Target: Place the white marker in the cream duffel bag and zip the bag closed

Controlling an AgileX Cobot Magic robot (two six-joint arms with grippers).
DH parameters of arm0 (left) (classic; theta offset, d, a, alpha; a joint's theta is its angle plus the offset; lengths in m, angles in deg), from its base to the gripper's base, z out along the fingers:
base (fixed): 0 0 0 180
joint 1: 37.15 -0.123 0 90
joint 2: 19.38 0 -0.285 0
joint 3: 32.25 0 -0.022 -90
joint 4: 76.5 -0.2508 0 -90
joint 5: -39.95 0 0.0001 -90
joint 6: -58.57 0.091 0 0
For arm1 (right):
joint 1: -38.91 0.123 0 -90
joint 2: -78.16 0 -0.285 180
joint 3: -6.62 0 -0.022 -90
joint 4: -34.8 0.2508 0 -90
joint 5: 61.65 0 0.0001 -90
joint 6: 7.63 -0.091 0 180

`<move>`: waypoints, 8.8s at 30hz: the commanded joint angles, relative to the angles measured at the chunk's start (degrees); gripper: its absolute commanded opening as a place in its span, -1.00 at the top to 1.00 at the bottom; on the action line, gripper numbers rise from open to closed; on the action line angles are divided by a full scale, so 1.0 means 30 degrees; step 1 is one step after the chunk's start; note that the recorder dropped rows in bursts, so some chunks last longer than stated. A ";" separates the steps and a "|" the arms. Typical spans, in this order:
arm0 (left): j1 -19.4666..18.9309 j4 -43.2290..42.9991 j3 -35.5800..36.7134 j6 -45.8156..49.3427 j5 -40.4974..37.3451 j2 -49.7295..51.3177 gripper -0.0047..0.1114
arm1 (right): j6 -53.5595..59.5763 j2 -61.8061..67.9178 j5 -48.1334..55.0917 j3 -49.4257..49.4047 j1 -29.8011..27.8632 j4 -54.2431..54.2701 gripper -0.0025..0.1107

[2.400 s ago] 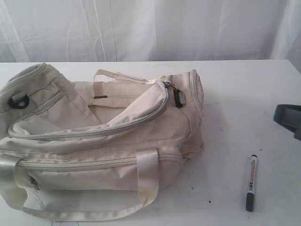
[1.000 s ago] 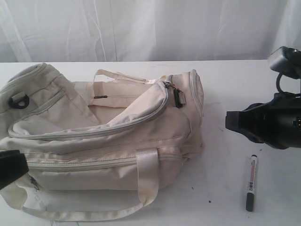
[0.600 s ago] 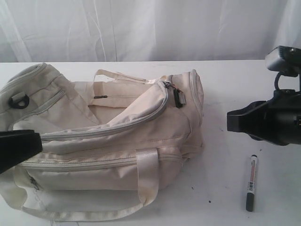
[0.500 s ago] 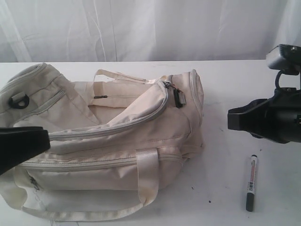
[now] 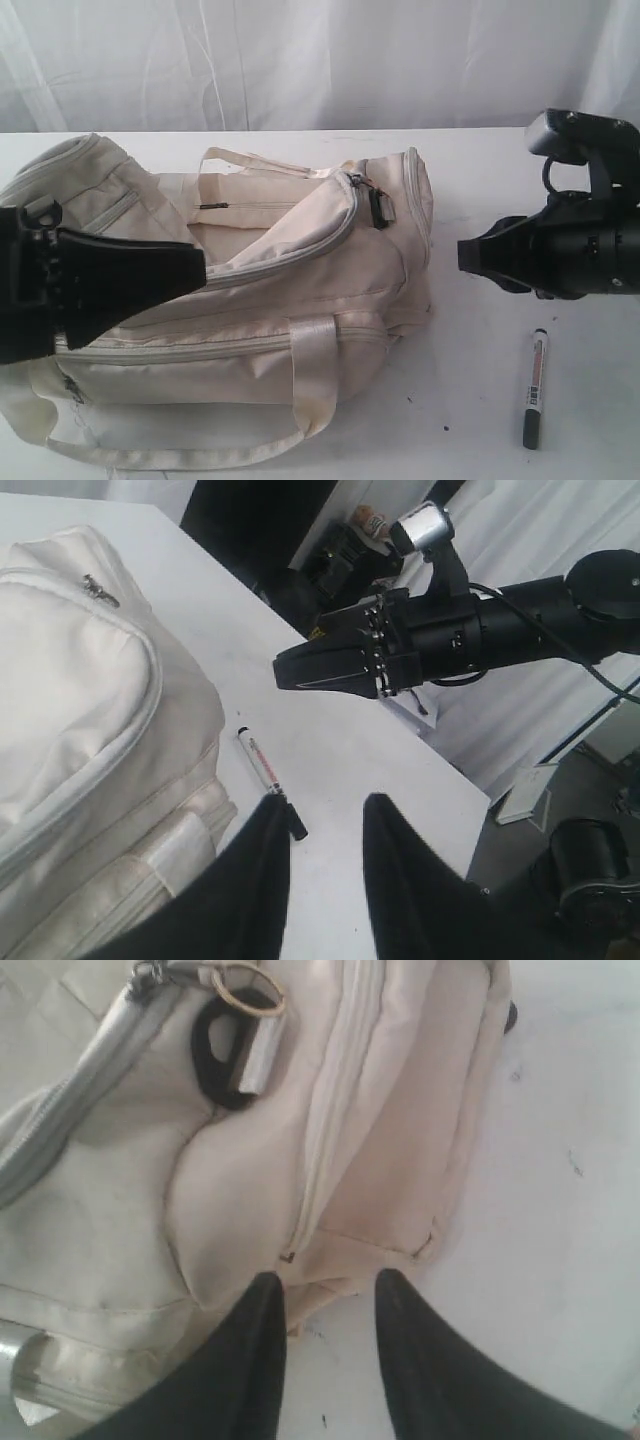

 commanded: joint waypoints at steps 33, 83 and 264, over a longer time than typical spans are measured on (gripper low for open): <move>0.6133 0.1085 -1.0724 0.7470 0.5503 1.1577 0.05 | 0.1289 1.0665 0.2184 1.0361 -0.1046 0.1014 0.08; 0.6097 0.0894 -1.4671 0.3710 1.3321 1.4984 0.05 | 0.2991 1.0435 0.4984 1.0142 -0.1046 0.0710 0.60; 1.0374 -0.6191 -0.9767 1.3774 1.8520 1.0753 0.92 | 0.8968 0.9876 1.2109 1.0094 -0.4492 1.0985 0.96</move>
